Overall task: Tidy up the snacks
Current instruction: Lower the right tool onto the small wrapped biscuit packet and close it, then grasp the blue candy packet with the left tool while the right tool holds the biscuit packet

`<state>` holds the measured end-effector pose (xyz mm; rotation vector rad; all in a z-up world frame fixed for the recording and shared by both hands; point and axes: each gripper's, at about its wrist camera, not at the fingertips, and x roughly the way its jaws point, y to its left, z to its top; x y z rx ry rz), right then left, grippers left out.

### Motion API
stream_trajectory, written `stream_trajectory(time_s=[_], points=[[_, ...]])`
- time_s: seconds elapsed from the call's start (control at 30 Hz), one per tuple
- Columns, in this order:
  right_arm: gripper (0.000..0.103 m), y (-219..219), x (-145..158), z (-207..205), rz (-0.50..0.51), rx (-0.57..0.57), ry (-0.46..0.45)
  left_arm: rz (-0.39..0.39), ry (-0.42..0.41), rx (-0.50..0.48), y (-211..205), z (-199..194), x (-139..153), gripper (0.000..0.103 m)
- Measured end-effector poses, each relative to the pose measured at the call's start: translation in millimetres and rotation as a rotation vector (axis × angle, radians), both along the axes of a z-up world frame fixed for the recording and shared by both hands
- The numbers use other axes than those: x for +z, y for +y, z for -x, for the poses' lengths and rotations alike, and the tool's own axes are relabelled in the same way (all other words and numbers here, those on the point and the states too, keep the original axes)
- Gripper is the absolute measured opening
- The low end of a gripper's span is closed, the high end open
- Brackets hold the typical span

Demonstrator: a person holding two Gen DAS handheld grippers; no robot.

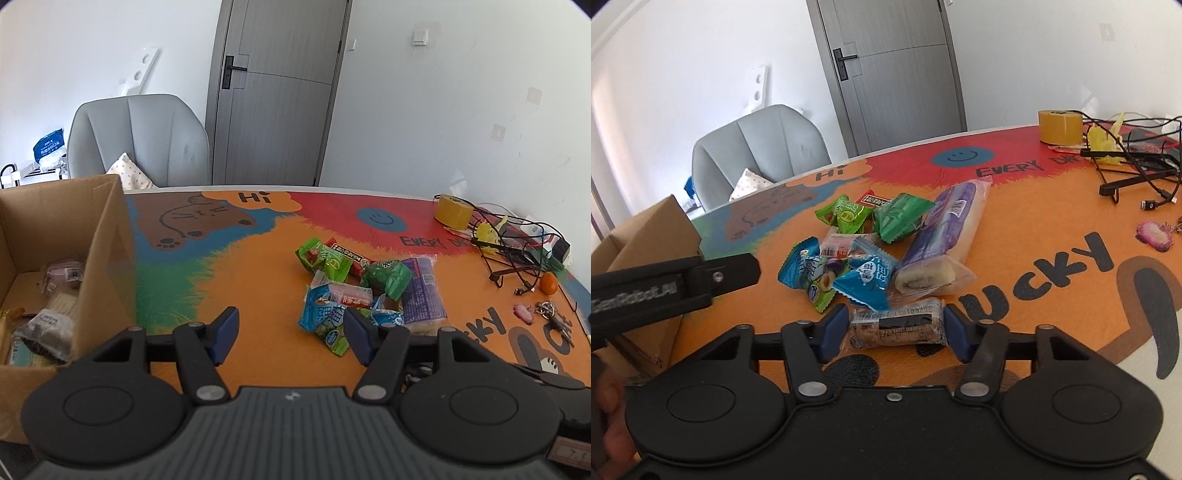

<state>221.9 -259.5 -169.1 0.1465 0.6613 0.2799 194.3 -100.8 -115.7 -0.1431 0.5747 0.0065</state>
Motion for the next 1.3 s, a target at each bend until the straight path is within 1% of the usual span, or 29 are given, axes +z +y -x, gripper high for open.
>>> stream_trajectory(time_s=[0.2,0.47,0.73,0.77,0.8,0.83,0.9,0.97,1.1,1.3], points=[[0.054,-16.8,-0.1,2.4,-0.023,-0.019,-0.004,-0.009,0.035,-0.024,-14.2,-19.4,-7.1,0.062],[0.054,-44.1,-0.8,0.8,-0.039,-0.086,-0.002,-0.048,0.065,-0.057,-30.8,-44.1,-19.0,0.062],[0.054,-51.5,-2.4,-0.8,-0.050,-0.107,-0.007,-0.081,0.085,-0.069,-37.1,-58.3,-30.9,0.062],[0.055,-51.7,-2.4,-0.8,-0.049,-0.108,-0.009,-0.070,0.088,-0.075,-36.2,-59.3,-32.3,0.055],[0.055,-51.3,-2.8,-0.4,-0.049,-0.108,-0.011,-0.057,0.092,-0.083,-35.0,-60.1,-33.8,0.046],[0.055,-51.2,-3.0,0.3,-0.048,-0.110,-0.012,-0.050,0.106,-0.088,-34.3,-61.3,-35.5,0.032],[0.055,-51.1,-3.2,1.0,-0.047,-0.113,-0.014,-0.053,0.097,-0.091,-33.7,-59.3,-35.5,0.032],[0.055,-50.8,-2.7,2.7,-0.047,-0.117,-0.014,-0.052,0.094,-0.086,-33.2,-56.7,-34.6,0.028],[0.055,-51.3,-1.2,5.0,-0.056,-0.118,-0.011,-0.037,0.077,-0.086,-31.0,-47.3,-30.6,0.028],[0.054,-50.6,3.7,14.0,-0.060,-0.115,-0.037,-0.031,0.050,-0.075,-28.6,-31.6,-22.3,0.028]])
